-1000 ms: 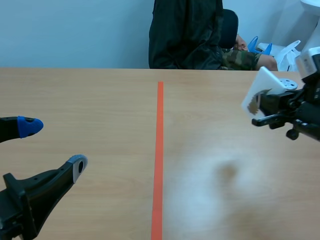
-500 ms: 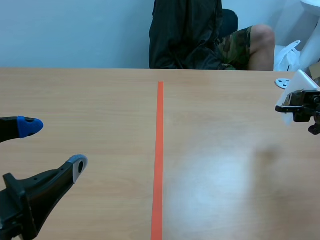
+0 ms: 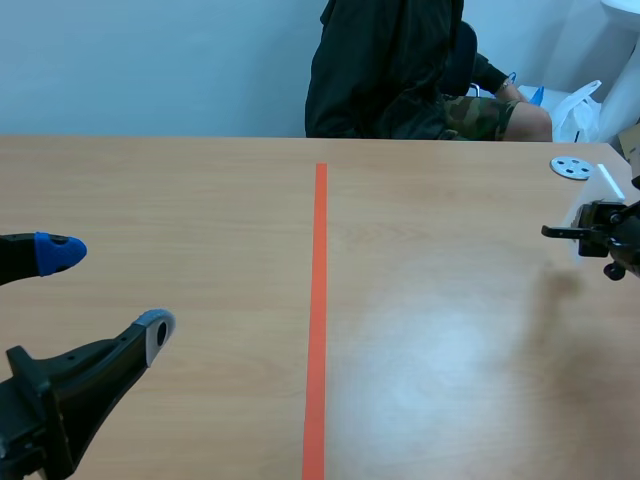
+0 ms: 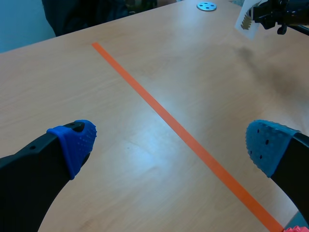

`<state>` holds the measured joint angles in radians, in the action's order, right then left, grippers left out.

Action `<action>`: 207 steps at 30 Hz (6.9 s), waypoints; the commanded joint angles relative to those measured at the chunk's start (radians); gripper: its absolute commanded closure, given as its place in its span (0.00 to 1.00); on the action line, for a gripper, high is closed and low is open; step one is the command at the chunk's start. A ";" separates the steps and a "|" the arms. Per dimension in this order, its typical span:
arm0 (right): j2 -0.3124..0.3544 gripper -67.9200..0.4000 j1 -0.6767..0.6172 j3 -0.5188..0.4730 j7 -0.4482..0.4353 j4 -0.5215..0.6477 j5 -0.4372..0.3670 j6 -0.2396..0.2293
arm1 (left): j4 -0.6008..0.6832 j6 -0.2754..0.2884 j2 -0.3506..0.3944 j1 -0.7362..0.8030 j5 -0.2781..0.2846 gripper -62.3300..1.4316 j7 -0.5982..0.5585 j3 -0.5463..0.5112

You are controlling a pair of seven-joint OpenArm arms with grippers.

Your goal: Sort the leaf by its shape. The table is split by an orange tape line. A compound leaf with several leaflets goes to the left side, a simple leaf with one blade goes to the right side. Return to the home posture when a red brick is placed on the table.

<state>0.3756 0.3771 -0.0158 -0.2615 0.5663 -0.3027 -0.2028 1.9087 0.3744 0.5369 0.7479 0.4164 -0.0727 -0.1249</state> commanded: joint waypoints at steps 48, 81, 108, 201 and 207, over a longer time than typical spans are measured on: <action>0.109 0.00 -0.234 0.001 0.244 0.539 -0.188 -0.062 | 0.015 0.002 -0.007 -0.003 0.006 0.00 -0.014 0.003; 0.048 0.00 -1.011 0.004 0.492 1.490 -0.271 -0.165 | 0.015 0.002 -0.007 -0.003 0.006 0.00 -0.013 0.003; 0.048 0.00 -1.020 0.004 0.491 1.492 -0.243 -0.164 | 0.015 0.002 -0.007 -0.003 0.006 0.00 -0.013 0.003; -0.057 0.56 -0.430 0.521 -0.045 0.657 0.322 -0.307 | 0.015 0.002 -0.007 -0.003 0.006 0.00 -0.014 0.003; -0.057 0.77 -0.430 0.521 -0.045 0.657 0.322 -0.307 | 0.015 0.002 -0.007 -0.003 0.006 0.00 -0.014 0.003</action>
<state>0.3080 -0.0620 0.5117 -0.2893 1.1957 0.0303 -0.5102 1.9087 0.3744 0.5369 0.7479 0.4160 -0.0727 -0.1249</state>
